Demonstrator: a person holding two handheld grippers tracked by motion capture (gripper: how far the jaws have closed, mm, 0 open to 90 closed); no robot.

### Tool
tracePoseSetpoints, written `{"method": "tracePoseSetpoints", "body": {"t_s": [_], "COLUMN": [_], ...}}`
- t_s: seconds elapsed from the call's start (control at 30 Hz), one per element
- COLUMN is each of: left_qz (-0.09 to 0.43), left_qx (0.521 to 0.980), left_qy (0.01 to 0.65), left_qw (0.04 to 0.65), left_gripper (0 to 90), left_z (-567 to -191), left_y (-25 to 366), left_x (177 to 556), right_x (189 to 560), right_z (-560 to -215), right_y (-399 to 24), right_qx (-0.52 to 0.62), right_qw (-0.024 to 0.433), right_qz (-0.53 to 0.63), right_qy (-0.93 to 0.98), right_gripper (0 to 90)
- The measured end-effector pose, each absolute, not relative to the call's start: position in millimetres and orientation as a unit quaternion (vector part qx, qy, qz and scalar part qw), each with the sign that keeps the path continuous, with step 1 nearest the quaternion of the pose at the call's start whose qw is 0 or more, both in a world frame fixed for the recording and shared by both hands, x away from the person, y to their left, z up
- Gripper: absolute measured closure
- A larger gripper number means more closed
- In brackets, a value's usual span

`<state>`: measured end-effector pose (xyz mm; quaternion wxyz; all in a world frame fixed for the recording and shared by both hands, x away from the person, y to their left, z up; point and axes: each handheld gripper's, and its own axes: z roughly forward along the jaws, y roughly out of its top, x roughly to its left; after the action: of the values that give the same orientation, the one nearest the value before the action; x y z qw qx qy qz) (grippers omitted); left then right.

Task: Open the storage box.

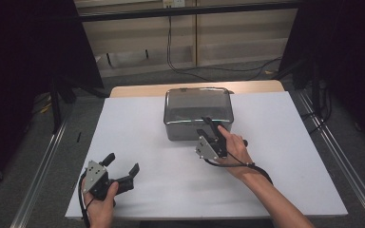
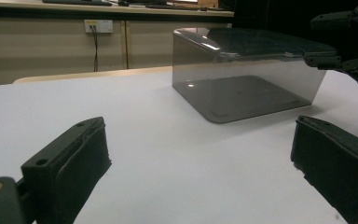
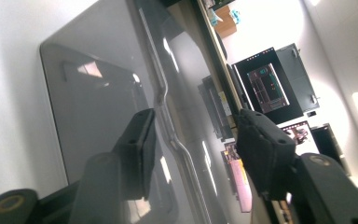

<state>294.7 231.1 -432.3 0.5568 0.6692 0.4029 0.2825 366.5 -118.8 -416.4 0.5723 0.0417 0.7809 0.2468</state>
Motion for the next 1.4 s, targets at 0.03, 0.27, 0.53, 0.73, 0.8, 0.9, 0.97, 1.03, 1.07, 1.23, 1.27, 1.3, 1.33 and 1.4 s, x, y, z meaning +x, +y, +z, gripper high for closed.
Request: {"method": "tracePoseSetpoints", "body": {"t_s": [0.03,0.27,0.53,0.73,0.8,0.9,0.97,1.03,1.07,1.23,1.27,1.3,1.33,1.4], "left_qz": [0.282,0.281,0.286,0.285,0.285,0.282,0.277,0.276,0.274,0.272,0.270,0.271,0.271,0.265], "left_qx": [0.669,0.670,0.675,0.678,0.678,0.678,0.681,0.684,0.685,0.685,0.682,0.683,0.682,0.685], "left_qy": [0.404,0.404,0.401,0.399,0.398,0.399,0.398,0.398,0.397,0.398,0.400,0.399,0.400,0.393], "left_qw": [0.557,0.556,0.549,0.548,0.548,0.550,0.549,0.546,0.546,0.546,0.550,0.549,0.550,0.553], "left_gripper": [3.8,3.9,3.9,3.9,3.9,3.9,3.9,3.9,4.1,5.4,5.9,5.9,5.9,5.8], "left_z": [-432,-432,-433,-432,-432,-432,-431,-431,-431,-430,-430,-429,-429,-428], "left_y": [231,232,231,231,231,232,232,232,231,233,232,233,232,233], "left_x": [295,295,296,296,295,296,298,299,299,302,303,303,304,306], "right_x": [366,366,371,368,369,368,368,367,368,368,368,368,368,368], "right_z": [-418,-427,-430,-431,-429,-430,-429,-428,-428,-427,-427,-427,-426,-425], "right_y": [-118,-112,-112,-108,-108,-107,-107,-107,-107,-108,-108,-108,-108,-109], "right_qx": [0.036,-0.003,-0.002,-0.013,-0.012,-0.019,-0.019,-0.014,-0.018,-0.019,-0.018,-0.016,-0.018,-0.016], "right_qw": [0.575,0.585,0.591,0.602,0.600,0.602,0.602,0.602,0.603,0.602,0.602,0.601,0.602,0.603], "right_qz": [0.237,0.193,0.171,0.154,0.155,0.152,0.151,0.152,0.153,0.155,0.156,0.158,0.158,0.159], "right_qy": [0.782,0.788,0.788,0.784,0.785,0.784,0.784,0.783,0.783,0.783,0.783,0.783,0.783,0.782], "right_gripper": [49.4,57.7,67.4,76.1,76.4,77.3,77.6,78.1,78.1,78.2,78.2,78.1,78.2,78.3]}}
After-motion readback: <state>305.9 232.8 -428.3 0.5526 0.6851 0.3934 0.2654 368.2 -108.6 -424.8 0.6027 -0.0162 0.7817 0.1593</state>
